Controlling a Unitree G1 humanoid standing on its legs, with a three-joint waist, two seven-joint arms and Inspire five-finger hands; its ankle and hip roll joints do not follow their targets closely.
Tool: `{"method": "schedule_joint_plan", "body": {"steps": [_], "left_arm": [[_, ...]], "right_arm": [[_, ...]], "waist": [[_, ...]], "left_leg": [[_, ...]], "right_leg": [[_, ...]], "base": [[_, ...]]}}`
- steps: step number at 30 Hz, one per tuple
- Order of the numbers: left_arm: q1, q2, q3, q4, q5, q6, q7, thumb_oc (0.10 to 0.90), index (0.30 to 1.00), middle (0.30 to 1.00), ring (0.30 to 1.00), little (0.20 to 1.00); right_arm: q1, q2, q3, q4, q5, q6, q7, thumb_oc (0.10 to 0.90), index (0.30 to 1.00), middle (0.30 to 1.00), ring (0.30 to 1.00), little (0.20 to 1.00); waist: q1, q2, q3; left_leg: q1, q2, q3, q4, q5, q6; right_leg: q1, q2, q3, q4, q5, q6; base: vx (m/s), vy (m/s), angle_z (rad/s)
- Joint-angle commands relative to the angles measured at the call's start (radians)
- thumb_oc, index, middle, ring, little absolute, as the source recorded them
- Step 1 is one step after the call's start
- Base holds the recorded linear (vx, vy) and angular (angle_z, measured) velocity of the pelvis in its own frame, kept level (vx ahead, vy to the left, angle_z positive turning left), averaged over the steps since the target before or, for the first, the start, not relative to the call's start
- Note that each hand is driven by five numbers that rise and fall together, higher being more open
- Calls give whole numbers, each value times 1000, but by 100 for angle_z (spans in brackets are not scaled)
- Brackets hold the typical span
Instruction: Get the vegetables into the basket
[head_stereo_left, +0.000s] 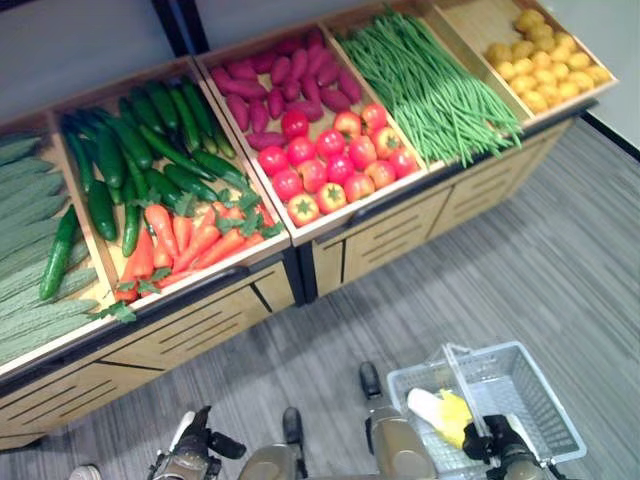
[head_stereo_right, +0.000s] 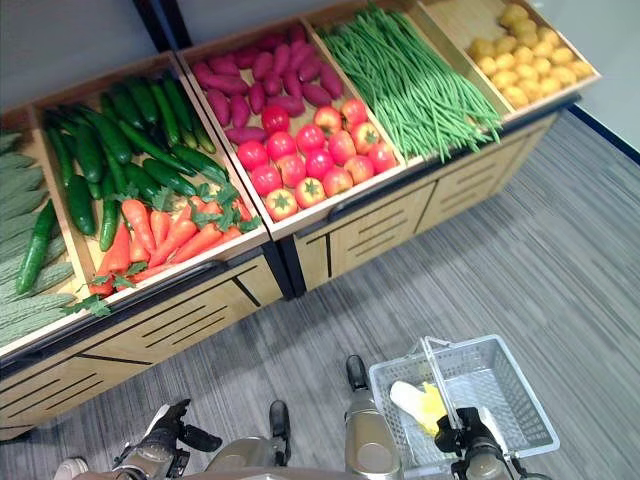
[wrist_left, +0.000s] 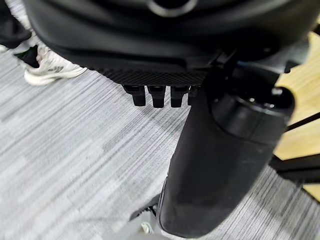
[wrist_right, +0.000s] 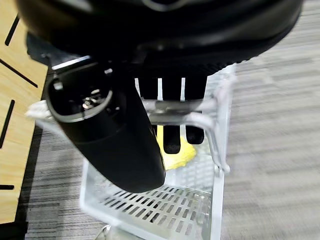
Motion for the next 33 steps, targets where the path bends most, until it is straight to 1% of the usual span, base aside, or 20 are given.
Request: {"method": "schedule_joint_plan", "body": {"steps": [1, 6, 7, 10, 14, 15, 16, 17, 18, 20, 21, 22, 23, 24, 26, 28, 29, 31, 32, 33], "left_arm": [[-15, 57, 27, -9, -21, -4, 24, 900, 1000, 1000, 1000, 1000], [-14, 38, 14, -8, -11, -1, 22, 900, 1000, 1000, 1000, 1000], [-19, 25, 2, -10, -10, 2, 25, 900, 1000, 1000, 1000, 1000], [-27, 6, -13, -13, -5, 6, 37, 900, 1000, 1000, 1000, 1000], [-19, 7, -12, -7, 14, 10, 54, 900, 1000, 1000, 1000, 1000], [-17, 13, -4, -7, 19, 8, 72, 900, 1000, 1000, 1000, 1000], [-21, 32, 38, -16, -5, 4, 141, 900, 1000, 1000, 1000, 1000], [-21, 32, 39, -17, -5, 4, 141, 900, 1000, 1000, 1000, 1000], [-25, 45, 71, -24, -25, -4, 181, 900, 1000, 1000, 1000, 1000], [-32, 93, 222, -36, -135, -32, 316, 900, 1000, 1000, 1000, 1000], [-30, 113, 300, -33, -200, -40, 355, 900, 1000, 1000, 1000, 1000], [-27, 127, 337, -29, -225, -42, 371, 900, 1000, 1000, 1000, 1000], [-23, 177, 439, -12, -309, -53, 416, 900, 1000, 1000, 1000, 1000], [-25, 211, 480, -12, -336, -66, 444, 900, 1000, 1000, 1000, 1000], [-17, 233, 500, -5, -337, -67, 451, 900, 1000, 1000, 1000, 1000], [-8, 306, 533, -9, -320, -77, 482, 900, 1000, 1000, 1000, 1000], [-7, 362, 548, -90, -274, -96, 538, 900, 1000, 1000, 1000, 1000], [4, 409, 551, -217, -206, -107, 592, 900, 1000, 1000, 1000, 1000], [15, 470, 556, -466, -83, -112, 678, 900, 1000, 1000, 1000, 1000], [15, 473, 559, -525, -41, -96, 690, 900, 1000, 1000, 1000, 1000]], "right_arm": [[-21, -69, -17, -31, 18, -43, -2, 400, 300, 300, 300, 300], [2, -77, -28, -21, 15, -41, 3, 400, 300, 300, 300, 300], [16, -78, -41, -23, 24, -39, -2, 400, 300, 300, 300, 300], [34, -75, -49, -16, 35, -37, -3, 400, 300, 300, 300, 300], [42, -64, -42, 2, 33, -35, 1, 400, 300, 300, 300, 300], [46, -56, -40, 8, 32, -36, 0, 400, 300, 300, 300, 300], [53, -43, -37, 23, 26, -42, -8, 400, 300, 300, 300, 300], [53, -43, -36, 24, 26, -42, -8, 400, 300, 300, 300, 300], [55, -37, -36, 29, 24, -46, -13, 400, 300, 300, 300, 300], [61, -14, -31, 51, 12, -58, -33, 400, 300, 300, 300, 300], [68, -7, -34, 56, 12, -60, -39, 400, 300, 300, 300, 300], [73, -2, -36, 58, 11, -58, -38, 400, 300, 300, 300, 300], [77, -1, -28, 63, 3, -52, -31, 400, 300, 300, 300, 300], [75, -4, -23, 66, -4, -51, -27, 400, 300, 300, 300, 300], [71, -3, -17, 66, -10, -49, -21, 400, 300, 300, 300, 300], [72, -4, -5, 55, -24, -58, -19, 400, 300, 300, 300, 300], [77, -5, -4, 52, -29, -65, -21, 400, 300, 300, 300, 300], [84, -3, -5, 48, -34, -71, -19, 400, 300, 300, 300, 300], [97, 6, -1, 36, -47, -72, -5, 400, 300, 300, 300, 300], [99, 13, -5, 35, -46, -70, -4, 400, 300, 300, 300, 300]], "waist": [[21, -20, -37], [26, -12, -55], [23, -10, -55], [12, -3, -59], [11, 1, -76], [14, 2, -81], [24, 2, -88], [24, 2, -87], [27, 2, -89], [36, -1, -90], [36, -2, -91], [33, -3, -93], [32, -4, -97], [32, -3, -99], [32, -4, -99], [32, -4, -99], [35, -5, -100], [39, -3, -98], [39, -5, -98], [37, -8, -98]], "left_leg": [[21, 3, 61, 25, -10, -68], [11, 47, 35, 8, 30, -99], [-1, 59, 50, 9, 46, -109], [-10, 66, 93, 14, 54, -113], [-5, 59, 97, 6, 46, -112], [-2, 57, 99, 6, 43, -111], [4, 51, 95, 6, 39, -109], [5, 51, 95, 6, 39, -109], [6, 49, 91, 6, 36, -109], [11, 41, 85, 6, 28, -109], [14, 39, 88, 6, 23, -110], [16, 37, 93, 6, 20, -110], [20, 36, 102, 6, 13, -112], [20, 35, 107, 6, 9, -114], [21, 36, 114, 6, 7, -115], [17, 38, 118, 6, 9, -121], [12, 40, 110, 6, 11, -126], [9, 41, 97, 6, 13, -128], [7, 40, 86, 6, 12, -128], [7, 39, 83, 6, 11, -128]], "right_leg": [[4, -12, 50, 39, -8, 41], [41, 2, -17, 0, -20, 19], [56, -5, -54, -15, -22, 13], [84, -21, -99, -30, -28, 11], [92, -15, -101, -34, -29, 10], [95, -15, -98, -35, -28, 11], [102, -23, -97, -38, -27, 14], [103, -23, -97, -38, -27, 14], [105, -27, -98, -40, -27, 15], [111, -36, -101, -47, -22, 20], [114, -39, -100, -51, -20, 23], [113, -41, -97, -54, -15, 26], [112, -43, -88, -62, -7, 31], [112, -44, -86, -68, -1, 34], [110, -45, -82, -72, 4, 37], [104, -48, -80, -73, 12, 41], [103, -52, -86, -75, 13, 45], [106, -60, -99, -74, 14, 49], [111, -67, -109, -78, 13, 54], [112, -68, -109, -80, 13, 55]], "base": [[115, -316, 28], [73, -238, 48], [22, -120, 55], [20, -73, 57], [44, -12, 35], [77, 46, -6], [52, 44, -12], [29, 55, -11], [3, 41, -5], [-4, 61, -1], [-9, 63, -1], [-13, 93, -12], [-11, 95, -18], [-21, 94, -26], [-20, 42, -24], [-36, 46, -18], [-44, 45, -11], [-38, 30, 2], [-30, 19, 15], [-23, 18, 42]]}}
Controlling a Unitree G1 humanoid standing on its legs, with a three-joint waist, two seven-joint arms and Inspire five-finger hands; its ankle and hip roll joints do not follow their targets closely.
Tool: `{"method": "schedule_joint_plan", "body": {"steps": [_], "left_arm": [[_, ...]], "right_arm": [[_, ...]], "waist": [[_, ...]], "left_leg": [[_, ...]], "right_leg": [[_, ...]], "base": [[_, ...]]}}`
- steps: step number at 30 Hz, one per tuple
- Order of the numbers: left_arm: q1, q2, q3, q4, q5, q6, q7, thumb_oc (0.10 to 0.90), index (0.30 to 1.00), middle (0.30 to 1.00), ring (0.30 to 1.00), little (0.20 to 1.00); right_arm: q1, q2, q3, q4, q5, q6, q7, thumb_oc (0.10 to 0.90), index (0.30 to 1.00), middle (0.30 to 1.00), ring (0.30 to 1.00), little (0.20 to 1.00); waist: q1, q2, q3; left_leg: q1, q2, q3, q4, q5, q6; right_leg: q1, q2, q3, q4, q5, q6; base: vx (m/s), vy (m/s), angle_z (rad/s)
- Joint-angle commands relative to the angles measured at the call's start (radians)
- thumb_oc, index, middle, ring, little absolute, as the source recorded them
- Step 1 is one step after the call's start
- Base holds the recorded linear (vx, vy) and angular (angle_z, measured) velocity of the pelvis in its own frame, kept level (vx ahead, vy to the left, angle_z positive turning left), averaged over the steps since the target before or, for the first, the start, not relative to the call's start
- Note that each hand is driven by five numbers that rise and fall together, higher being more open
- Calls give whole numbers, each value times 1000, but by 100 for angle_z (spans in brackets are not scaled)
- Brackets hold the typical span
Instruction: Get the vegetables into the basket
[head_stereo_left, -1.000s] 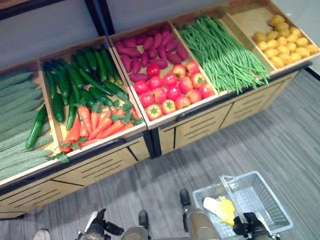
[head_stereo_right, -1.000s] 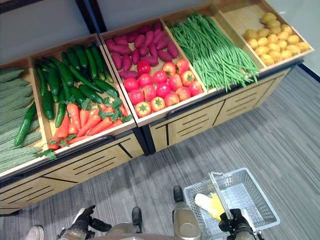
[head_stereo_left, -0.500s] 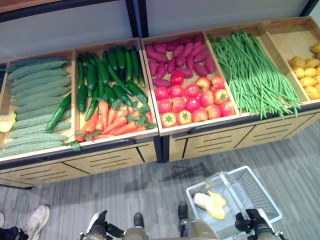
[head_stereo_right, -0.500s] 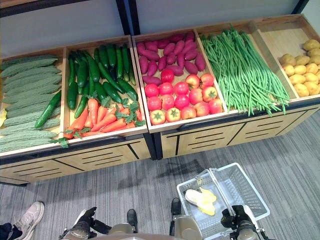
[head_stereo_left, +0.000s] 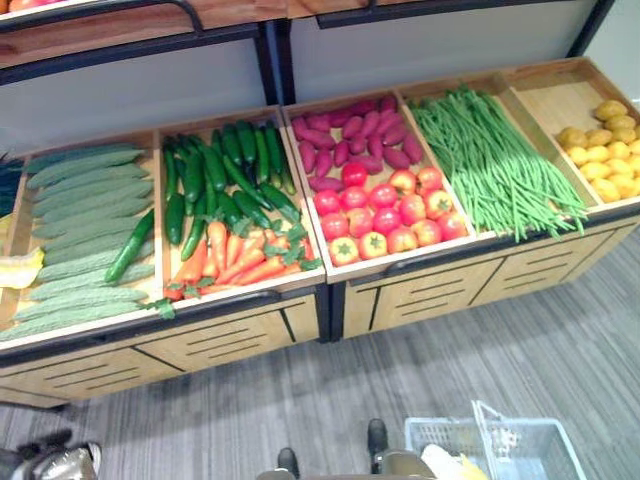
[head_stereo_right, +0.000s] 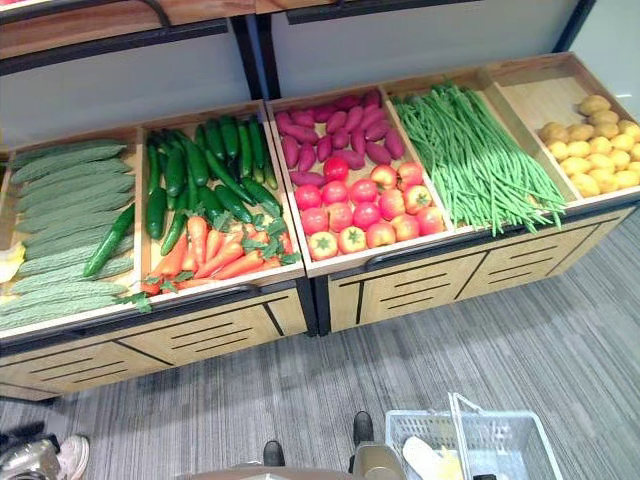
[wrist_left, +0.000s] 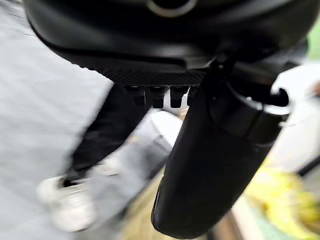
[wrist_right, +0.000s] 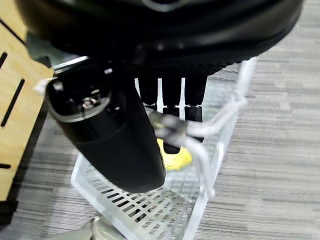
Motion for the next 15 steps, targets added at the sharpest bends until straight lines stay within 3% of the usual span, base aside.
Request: {"method": "schedule_joint_plan", "body": {"steps": [1, 2, 5, 10, 15], "left_arm": [[-60, 113, -13, -193, 258, -89, 185, 900, 1000, 1000, 1000, 1000], [-78, 126, 0, -359, 344, -71, 214, 900, 1000, 1000, 1000, 1000], [-130, 114, -35, -510, 434, -44, 194, 900, 1000, 1000, 1000, 1000], [-188, 64, -141, -541, 456, -44, 92, 900, 1000, 1000, 1000, 1000], [-259, 18, -280, -461, 438, -53, -1, 900, 1000, 1000, 1000, 1000]], "right_arm": [[-38, 6, 12, -38, -28, -47, -13, 400, 300, 300, 300, 300], [-33, 8, 5, -32, -33, -39, -4, 400, 300, 300, 300, 300], [-38, -2, 13, -49, -48, -37, -4, 400, 300, 300, 300, 300], [-58, -23, 28, -94, -61, -41, 1, 400, 300, 300, 300, 300], [-85, -32, 49, -111, -66, -43, 7, 400, 300, 300, 300, 300]], "waist": [[-24, -63, 43], [-26, -69, 40], [-39, -74, 36], [-56, -78, 38], [-77, -85, 49]], "left_leg": [[47, -15, -55, 4, -20, -60], [47, -15, -59, 4, -23, -60], [47, -14, -56, 4, -27, -60], [49, -10, -41, 4, -28, -58], [50, -4, -20, 4, -30, -58]], "right_leg": [[60, -81, 51, -57, 41, 105], [62, -82, 51, -62, 40, 106], [64, -84, 55, -66, 41, 106], [58, -79, 69, -72, 48, 105], [43, -69, 92, -72, 55, 105]], "base": [[-2, 10, 42], [1, 11, 29], [1, 2, -4], [-10, -2, -16], [-18, -2, -19]]}}
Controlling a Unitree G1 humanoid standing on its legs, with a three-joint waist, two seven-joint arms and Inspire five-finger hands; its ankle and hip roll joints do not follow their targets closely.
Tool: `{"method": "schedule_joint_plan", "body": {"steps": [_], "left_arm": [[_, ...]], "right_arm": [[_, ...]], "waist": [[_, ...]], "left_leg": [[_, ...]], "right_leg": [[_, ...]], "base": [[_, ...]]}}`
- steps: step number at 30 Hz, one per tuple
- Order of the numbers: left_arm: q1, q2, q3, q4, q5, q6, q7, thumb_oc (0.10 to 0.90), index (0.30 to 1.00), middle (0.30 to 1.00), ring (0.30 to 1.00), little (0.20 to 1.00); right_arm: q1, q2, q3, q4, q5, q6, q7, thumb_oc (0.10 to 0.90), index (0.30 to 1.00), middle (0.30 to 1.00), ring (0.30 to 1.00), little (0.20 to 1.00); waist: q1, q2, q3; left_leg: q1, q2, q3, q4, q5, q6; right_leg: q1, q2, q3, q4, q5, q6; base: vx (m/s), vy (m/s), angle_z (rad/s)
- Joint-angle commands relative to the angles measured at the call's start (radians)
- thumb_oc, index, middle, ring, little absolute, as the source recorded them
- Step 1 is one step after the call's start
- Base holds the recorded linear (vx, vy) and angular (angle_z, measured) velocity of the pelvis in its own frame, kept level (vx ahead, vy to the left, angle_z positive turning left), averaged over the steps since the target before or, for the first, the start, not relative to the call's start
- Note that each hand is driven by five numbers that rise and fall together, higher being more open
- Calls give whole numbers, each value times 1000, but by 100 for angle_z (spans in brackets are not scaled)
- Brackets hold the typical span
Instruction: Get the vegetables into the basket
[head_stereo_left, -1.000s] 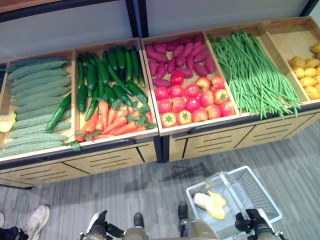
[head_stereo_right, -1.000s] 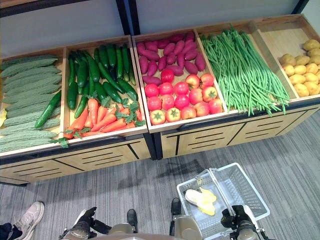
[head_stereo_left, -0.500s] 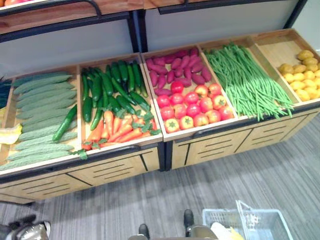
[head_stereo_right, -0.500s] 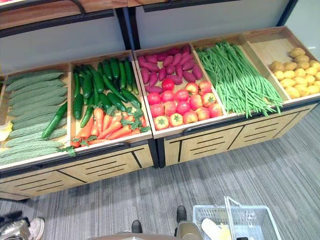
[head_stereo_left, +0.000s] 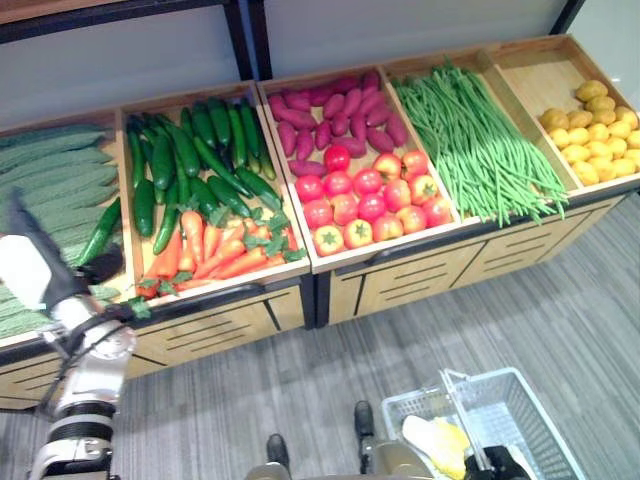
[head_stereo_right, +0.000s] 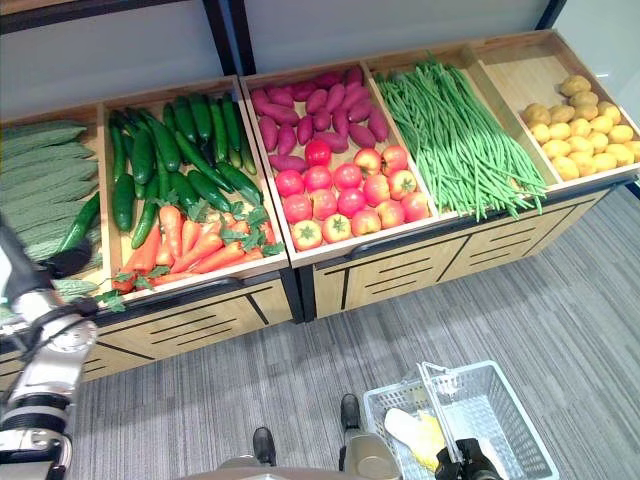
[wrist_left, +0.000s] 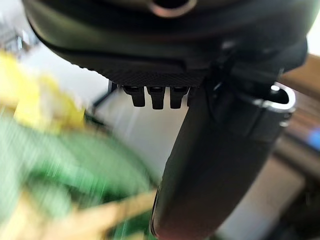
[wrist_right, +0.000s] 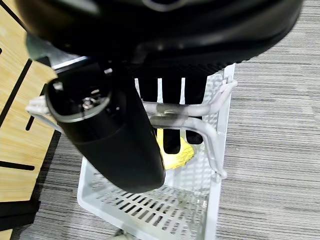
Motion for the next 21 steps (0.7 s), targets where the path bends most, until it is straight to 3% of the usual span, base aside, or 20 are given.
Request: {"method": "schedule_joint_plan", "body": {"steps": [1, 5, 10, 21], "left_arm": [[-95, 86, 40, -4, 43, -52, -6, 900, 1000, 1000, 1000, 1000], [-152, 128, -97, 58, 147, -33, -51, 900, 1000, 1000, 1000, 1000], [-203, 160, -168, 72, 190, -26, -78, 900, 1000, 1000, 1000, 1000], [-256, 198, -209, 60, 236, -9, -89, 900, 1000, 1000, 1000, 1000]], "right_arm": [[-23, -32, 46, 2, -22, -33, -13, 400, 300, 300, 300, 300], [-41, -41, 59, -8, -19, -36, -12, 400, 300, 300, 300, 300], [-57, -45, 69, -10, -13, -40, -15, 400, 300, 300, 300, 300], [-65, -42, 82, -12, -9, -45, -15, 400, 300, 300, 300, 300]], "waist": [[-5, -46, 1], [-18, -52, 20], [-20, -56, 32], [-23, -58, 37]], "left_leg": [[50, -5, -36, 1, -48, -55], [39, 0, -20, 1, -43, -55], [19, 3, -9, 1, -38, -55], [11, 8, 9, 1, -38, -55]], "right_leg": [[0, -83, 64, 59, -24, 105], [-27, -73, 83, 61, -16, 105], [-56, -64, 97, 60, -6, 106], [-82, -55, 116, 57, 1, 108]], "base": [[-37, -1, -12], [-36, 2, -13], [-37, 4, -14], [4, 8, -7]]}}
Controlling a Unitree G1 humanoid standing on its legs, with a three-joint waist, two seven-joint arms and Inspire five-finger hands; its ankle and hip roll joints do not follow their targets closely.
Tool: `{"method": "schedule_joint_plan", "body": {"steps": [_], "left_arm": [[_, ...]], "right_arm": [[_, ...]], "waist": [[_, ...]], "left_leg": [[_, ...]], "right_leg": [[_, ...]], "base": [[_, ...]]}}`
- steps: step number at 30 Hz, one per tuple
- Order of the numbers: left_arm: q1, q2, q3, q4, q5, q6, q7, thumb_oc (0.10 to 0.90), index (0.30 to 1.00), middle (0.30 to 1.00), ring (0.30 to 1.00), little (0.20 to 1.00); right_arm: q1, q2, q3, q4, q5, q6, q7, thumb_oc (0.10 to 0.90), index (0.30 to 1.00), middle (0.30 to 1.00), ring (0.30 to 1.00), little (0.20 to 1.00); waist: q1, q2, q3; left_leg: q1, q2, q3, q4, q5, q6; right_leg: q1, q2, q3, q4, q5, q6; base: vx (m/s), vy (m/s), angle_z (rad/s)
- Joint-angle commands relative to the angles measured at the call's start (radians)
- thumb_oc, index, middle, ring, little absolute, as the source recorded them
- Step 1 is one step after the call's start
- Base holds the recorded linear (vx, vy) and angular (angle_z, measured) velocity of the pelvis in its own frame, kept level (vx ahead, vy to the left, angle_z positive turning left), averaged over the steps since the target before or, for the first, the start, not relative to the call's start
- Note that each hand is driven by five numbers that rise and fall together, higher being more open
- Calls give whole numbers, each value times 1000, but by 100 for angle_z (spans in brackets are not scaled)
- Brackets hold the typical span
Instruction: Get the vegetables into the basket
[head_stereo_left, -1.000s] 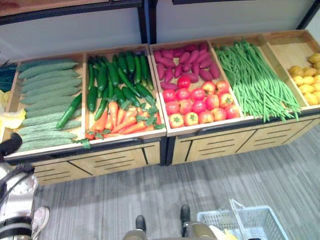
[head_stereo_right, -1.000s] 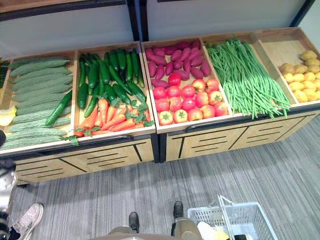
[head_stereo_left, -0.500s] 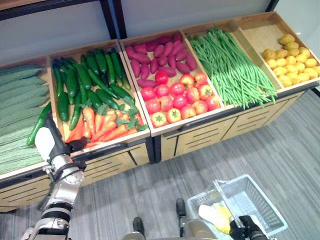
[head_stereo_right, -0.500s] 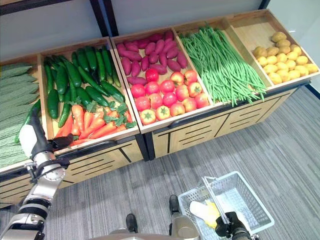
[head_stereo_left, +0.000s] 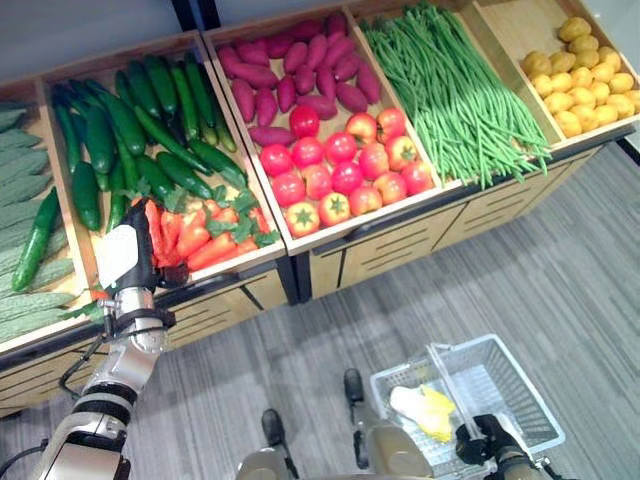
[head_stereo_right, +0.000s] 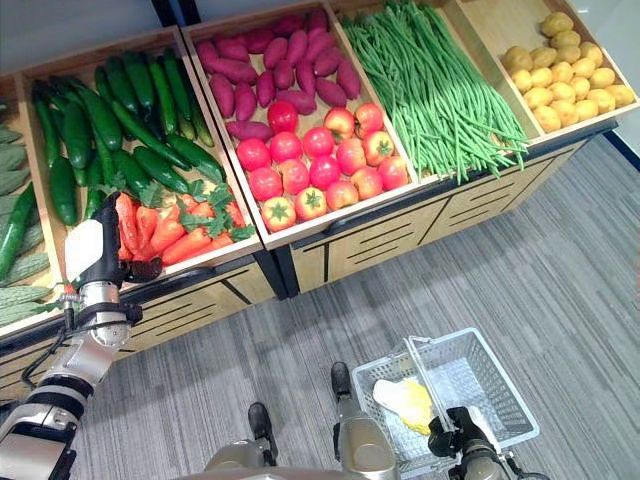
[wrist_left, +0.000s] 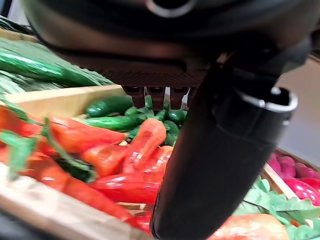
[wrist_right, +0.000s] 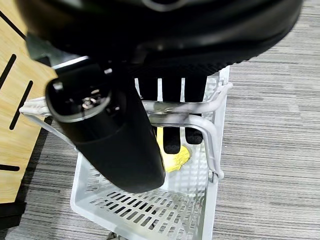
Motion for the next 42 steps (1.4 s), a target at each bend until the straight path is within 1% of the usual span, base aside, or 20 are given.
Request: {"method": "schedule_joint_plan", "body": {"steps": [1, 7, 11, 16, 17, 18, 19, 20, 21, 22, 24, 25, 28, 31, 35, 38, 39, 40, 41, 42], "left_arm": [[-138, 104, 0, -16, 55, -15, 45, 900, 1000, 1000, 1000, 1000], [-162, 129, -70, 42, 120, 20, 3, 900, 1000, 1000, 1000, 1000], [-160, 124, -88, 83, 131, 32, -11, 900, 1000, 1000, 1000, 1000], [-173, 115, -132, 182, 171, 72, -34, 900, 1000, 1000, 1000, 1000], [-175, 110, -138, 210, 175, 77, -37, 871, 959, 959, 959, 959], [-193, 107, -155, 247, 191, 101, -50, 859, 942, 942, 942, 942], [-194, 107, -156, 248, 191, 101, -50, 776, 827, 827, 827, 827], [-207, 104, -168, 274, 207, 117, -63, 635, 629, 629, 629, 629], [-210, 104, -170, 276, 206, 117, -63, 586, 561, 561, 561, 561], [-235, 101, -189, 325, 230, 145, -93, 400, 300, 300, 300, 300], [-248, 105, -201, 323, 246, 158, -112, 400, 300, 300, 300, 300], [-266, 104, -215, 324, 267, 169, -143, 400, 300, 300, 300, 300], [-282, 104, -228, 340, 284, 179, -163, 400, 300, 300, 300, 300], [-293, 109, -228, 320, 279, 180, -170, 400, 300, 300, 300, 300], [-287, 103, -212, 303, 264, 180, -150, 400, 300, 300, 300, 300], [-272, 76, -139, 289, 179, 158, -57, 400, 300, 300, 300, 300], [-270, 76, -137, 288, 179, 158, -56, 400, 300, 300, 300, 300], [-262, 52, -58, 246, 78, 134, 21, 400, 300, 300, 300, 300], [-257, 44, -17, 215, 33, 114, 61, 400, 300, 300, 300, 300], [-253, 44, -14, 213, 32, 114, 61, 400, 300, 300, 300, 300]], "right_arm": [[-6, -32, 54, 1, 8, -39, -19, 400, 300, 300, 300, 300], [-23, -38, 58, -6, 10, -39, -18, 400, 300, 300, 300, 300], [-27, -36, 55, -2, 12, -38, -19, 400, 300, 300, 300, 300], [-35, -40, 57, 1, 14, -37, -18, 400, 300, 300, 300, 300], [-37, -40, 59, 2, 14, -37, -18, 400, 300, 300, 300, 300], [-40, -44, 61, 2, 12, -36, -19, 400, 300, 300, 300, 300], [-40, -44, 61, 2, 12, -36, -19, 400, 300, 300, 300, 300], [-43, -44, 61, 7, 12, -34, -20, 400, 300, 300, 300, 300], [-43, -44, 60, 7, 12, -34, -20, 400, 300, 300, 300, 300], [-48, -46, 60, 10, 12, -30, -19, 400, 300, 300, 300, 300], [-50, -47, 59, 11, 14, -28, -19, 400, 300, 300, 300, 300], [-54, -48, 57, 9, 16, -23, -17, 400, 300, 300, 300, 300], [-55, -50, 60, 3, 18, -22, -6, 400, 300, 300, 300, 300], [-51, -49, 65, -3, 23, -19, 4, 400, 300, 300, 300, 300], [-49, -44, 63, 5, 28, -18, 11, 400, 300, 300, 300, 300], [-40, -35, 68, 14, 29, -20, 13, 400, 300, 300, 300, 300], [-40, -36, 69, 14, 29, -20, 13, 400, 300, 300, 300, 300], [-34, -29, 69, 19, 28, -21, 8, 400, 300, 300, 300, 300], [-30, -25, 71, 21, 26, -22, 5, 400, 300, 300, 300, 300], [-31, -26, 72, 21, 26, -22, 5, 400, 300, 300, 300, 300]], "waist": [[-6, -24, -45], [-7, -22, -33], [-4, -21, -30], [-4, -22, -23], [-5, -23, -22], [-7, -23, -21], [-6, -23, -20], [-6, -21, -20], [-5, -21, -19], [-5, -20, -17], [-5, -19, -15], [-3, -18, -13], [-5, -18, -10], [-3, -17, -7], [-2, -16, -7], [-1, -19, -12], [-2, -19, -12], [-1, -21, -16], [-2, -23, -19], [-3, -22, -19]], "left_leg": [[40, 5, -52, 1, -27, -50], [37, 3, -51, 1, -26, -48], [37, 1, -50, 1, -27, -47], [38, 2, -44, 1, -26, -47], [38, 2, -43, 1, -25, -47], [37, 2, -41, 1, -25, -47], [37, 2, -40, 1, -25, -47], [37, 3, -40, 1, -25, -46], [37, 3, -40, 1, -25, -46], [37, 3, -39, 1, -24, -46], [37, 4, -39, 1, -24, -46], [37, 5, -40, 1, -24, -46], [39, 3, -39, 1, -25, -46], [40, 3, -40, 1, -26, -46], [42, 2, -41, 1, -26, -45], [44, 2, -41, 1, -26, -45], [44, 2, -41, 1, -26, -45], [46, 2, -41, 1, -27, -45], [47, 3, -41, 1, -28, -46], [48, 3, -41, 1, -28, -46]], "right_leg": [[-29, -70, 52, 80, -34, 110], [-40, -70, 57, 84, -32, 111], [-43, -69, 61, 86, -31, 111], [-47, -66, 64, 85, -27, 110], [-47, -66, 64, 84, -26, 110], [-50, -65, 66, 85, -25, 110], [-50, -65, 66, 85, -25, 110], [-51, -64, 66, 84, -24, 110], [-51, -64, 66, 84, -24, 110], [-52, -62, 68, 84, -23, 110], [-53, -63, 67, 84, -23, 111], [-51, -64, 68, 83, -22, 111], [-51, -63, 67, 83, -22, 111], [-50, -63, 67, 81, -22, 110], [-48, -63, 67, 80, -22, 110], [-44, -64, 66, 79, -24, 108], [-44, -64, 66, 79, -24, 108], [-42, -65, 66, 80, -25, 107], [-41, -64, 66, 79, -26, 107], [-41, -64, 66, 79, -26, 107]], "base": [[0, 0, 0], [-1, 3, -1], [1, 6, -3], [-6, 4, -3], [-12, 14, -3], [-10, 12, -3], [-7, 10, -4], [-2, 2, -4], [-8, 8, -5], [-9, 7, -4], [-5, 3, -2], [0, 0, 0], [-8, 1, -2], [0, 0, 0], [0, 0, 0], [0, 0, 0], [0, 0, 0], [0, 0, 0], [0, 0, 0], [0, 0, 0]]}}
